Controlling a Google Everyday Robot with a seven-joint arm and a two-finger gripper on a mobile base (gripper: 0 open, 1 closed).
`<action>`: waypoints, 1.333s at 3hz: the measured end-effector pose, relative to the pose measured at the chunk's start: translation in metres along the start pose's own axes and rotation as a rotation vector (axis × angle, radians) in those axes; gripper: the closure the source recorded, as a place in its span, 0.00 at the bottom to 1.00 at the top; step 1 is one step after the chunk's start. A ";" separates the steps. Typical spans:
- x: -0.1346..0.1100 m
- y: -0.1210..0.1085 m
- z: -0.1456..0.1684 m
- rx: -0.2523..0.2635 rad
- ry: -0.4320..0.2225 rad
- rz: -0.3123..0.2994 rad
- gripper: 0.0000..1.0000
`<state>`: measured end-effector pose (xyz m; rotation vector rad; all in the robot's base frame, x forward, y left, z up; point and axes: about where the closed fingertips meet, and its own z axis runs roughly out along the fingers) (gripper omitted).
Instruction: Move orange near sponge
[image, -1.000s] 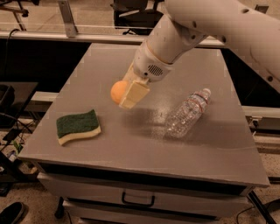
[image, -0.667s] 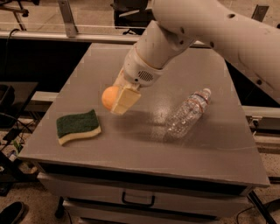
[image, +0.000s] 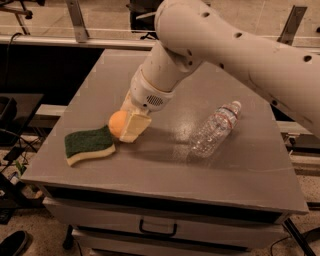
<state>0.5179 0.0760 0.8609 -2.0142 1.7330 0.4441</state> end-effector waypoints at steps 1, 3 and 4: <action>0.001 -0.001 0.006 0.001 0.000 0.006 0.83; 0.002 0.000 0.015 -0.007 0.004 0.005 0.21; 0.004 -0.001 0.016 -0.009 0.001 0.012 0.00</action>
Offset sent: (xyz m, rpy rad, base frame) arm 0.0039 0.0030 -0.0141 0.0023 0.0076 -0.0132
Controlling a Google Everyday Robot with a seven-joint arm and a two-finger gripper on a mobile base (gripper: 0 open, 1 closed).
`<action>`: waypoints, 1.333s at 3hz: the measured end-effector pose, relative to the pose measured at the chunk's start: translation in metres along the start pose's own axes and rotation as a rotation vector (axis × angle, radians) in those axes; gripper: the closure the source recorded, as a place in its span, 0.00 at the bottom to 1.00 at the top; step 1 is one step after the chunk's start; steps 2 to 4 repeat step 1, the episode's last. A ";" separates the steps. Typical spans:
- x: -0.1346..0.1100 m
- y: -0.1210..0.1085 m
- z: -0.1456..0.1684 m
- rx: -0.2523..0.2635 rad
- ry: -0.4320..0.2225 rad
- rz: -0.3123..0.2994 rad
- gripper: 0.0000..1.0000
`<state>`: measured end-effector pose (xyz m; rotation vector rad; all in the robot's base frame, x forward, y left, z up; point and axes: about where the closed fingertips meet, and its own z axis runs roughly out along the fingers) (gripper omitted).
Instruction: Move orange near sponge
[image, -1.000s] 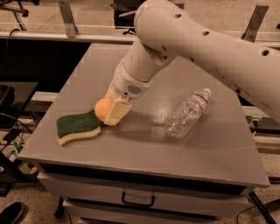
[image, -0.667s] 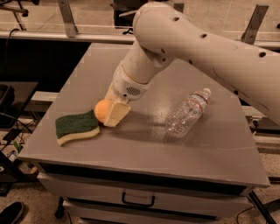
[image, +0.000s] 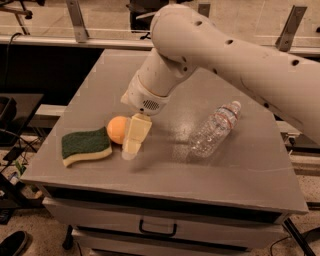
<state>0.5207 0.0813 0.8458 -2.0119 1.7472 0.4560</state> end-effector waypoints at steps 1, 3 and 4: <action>0.000 0.000 0.000 0.000 0.000 0.000 0.00; 0.000 0.000 0.000 0.000 0.000 0.000 0.00; 0.000 0.000 0.000 0.000 0.000 0.000 0.00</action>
Offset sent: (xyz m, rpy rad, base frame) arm 0.0000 0.0000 0.0000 0.0000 0.0000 0.0000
